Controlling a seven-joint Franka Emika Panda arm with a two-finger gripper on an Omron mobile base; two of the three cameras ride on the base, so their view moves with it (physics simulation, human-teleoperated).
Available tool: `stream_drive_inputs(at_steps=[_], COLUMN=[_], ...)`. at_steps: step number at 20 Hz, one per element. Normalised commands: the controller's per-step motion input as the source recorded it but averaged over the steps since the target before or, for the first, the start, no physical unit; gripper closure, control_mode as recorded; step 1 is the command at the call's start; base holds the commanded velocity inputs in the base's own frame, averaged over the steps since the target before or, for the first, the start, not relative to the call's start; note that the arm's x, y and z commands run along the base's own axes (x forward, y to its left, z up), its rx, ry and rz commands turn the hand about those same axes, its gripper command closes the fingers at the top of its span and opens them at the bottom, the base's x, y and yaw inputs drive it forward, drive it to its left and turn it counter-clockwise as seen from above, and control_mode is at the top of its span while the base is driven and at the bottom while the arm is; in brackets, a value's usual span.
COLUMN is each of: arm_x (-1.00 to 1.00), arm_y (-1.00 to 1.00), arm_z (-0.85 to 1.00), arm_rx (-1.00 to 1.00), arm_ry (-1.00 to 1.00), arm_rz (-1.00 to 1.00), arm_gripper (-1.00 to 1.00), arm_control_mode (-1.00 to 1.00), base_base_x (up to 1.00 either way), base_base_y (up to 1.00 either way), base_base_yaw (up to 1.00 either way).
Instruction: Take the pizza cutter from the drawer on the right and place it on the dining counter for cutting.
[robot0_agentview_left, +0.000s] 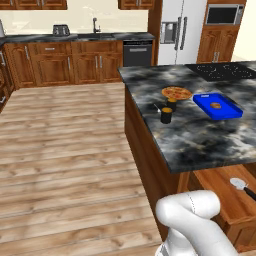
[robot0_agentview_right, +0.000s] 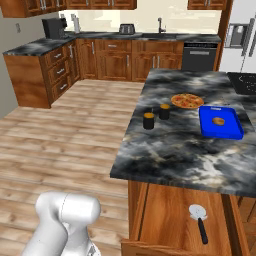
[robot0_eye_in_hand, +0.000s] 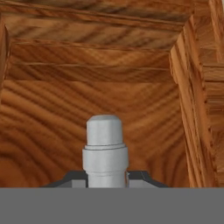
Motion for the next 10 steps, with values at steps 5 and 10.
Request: stream_drive_inputs(at_steps=[5,10], arm_x=[-0.49,-0.44], arm_y=[-0.01,-0.05], arm_z=[-0.07,-0.09], arm_rx=[0.0,0.0], arm_ry=[0.02,0.01], arm_rz=[0.0,0.0], arm_gripper=[1.0,1.0], arm_control_mode=[-1.0,-1.0], base_base_x=[0.0,0.0], base_base_y=[0.0,0.0], base_base_yaw=[0.0,0.0])
